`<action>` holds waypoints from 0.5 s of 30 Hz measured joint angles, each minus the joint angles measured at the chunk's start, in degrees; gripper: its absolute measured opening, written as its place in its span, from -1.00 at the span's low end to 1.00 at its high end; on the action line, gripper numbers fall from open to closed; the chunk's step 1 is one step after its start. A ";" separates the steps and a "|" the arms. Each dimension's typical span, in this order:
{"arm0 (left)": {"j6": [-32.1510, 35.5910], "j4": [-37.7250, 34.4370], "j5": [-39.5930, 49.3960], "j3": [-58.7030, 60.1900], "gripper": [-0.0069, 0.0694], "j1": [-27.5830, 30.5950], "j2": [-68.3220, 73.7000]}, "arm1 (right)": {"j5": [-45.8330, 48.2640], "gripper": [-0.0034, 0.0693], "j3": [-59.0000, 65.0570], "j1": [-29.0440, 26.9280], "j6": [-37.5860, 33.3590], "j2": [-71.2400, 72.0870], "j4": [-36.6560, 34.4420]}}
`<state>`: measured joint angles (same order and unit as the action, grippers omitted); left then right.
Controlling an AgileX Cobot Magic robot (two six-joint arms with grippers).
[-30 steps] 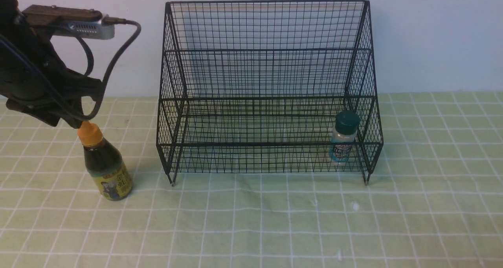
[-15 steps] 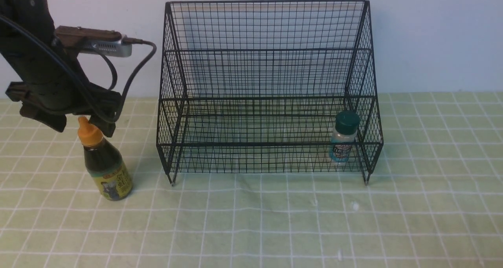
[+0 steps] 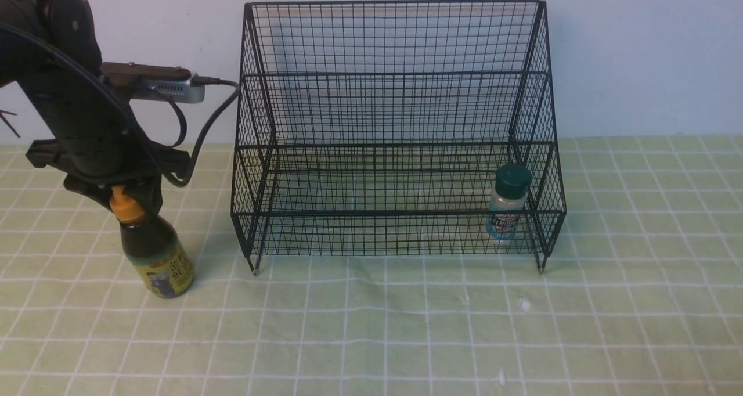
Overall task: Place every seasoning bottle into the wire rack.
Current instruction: Use the left arm to grab the condiment bottle closest to it, then use the left arm to put the condiment bottle back on the shelf
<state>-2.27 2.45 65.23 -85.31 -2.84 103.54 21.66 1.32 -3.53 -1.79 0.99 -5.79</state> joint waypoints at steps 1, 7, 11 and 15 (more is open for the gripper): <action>0.01 0.16 0.73 -0.30 -0.07 0.00 0.00 | 0.00 -0.94 0.00 0.00 0.00 0.00 0.00; -0.47 -0.10 5.73 -8.54 -0.07 0.00 -2.58 | 0.00 -0.94 0.00 0.00 0.00 0.00 0.00; -1.99 -1.34 6.59 -18.97 -0.07 0.00 -5.07 | 0.00 -0.94 0.00 0.00 0.00 0.00 0.00; -3.10 -4.92 6.77 -29.30 -0.07 -0.32 -5.82 | 0.00 -0.94 0.00 0.00 0.00 0.00 0.00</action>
<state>-5.37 -2.47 72.00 -114.61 -3.17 97.73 21.66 1.32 -3.53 -1.79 0.99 -5.79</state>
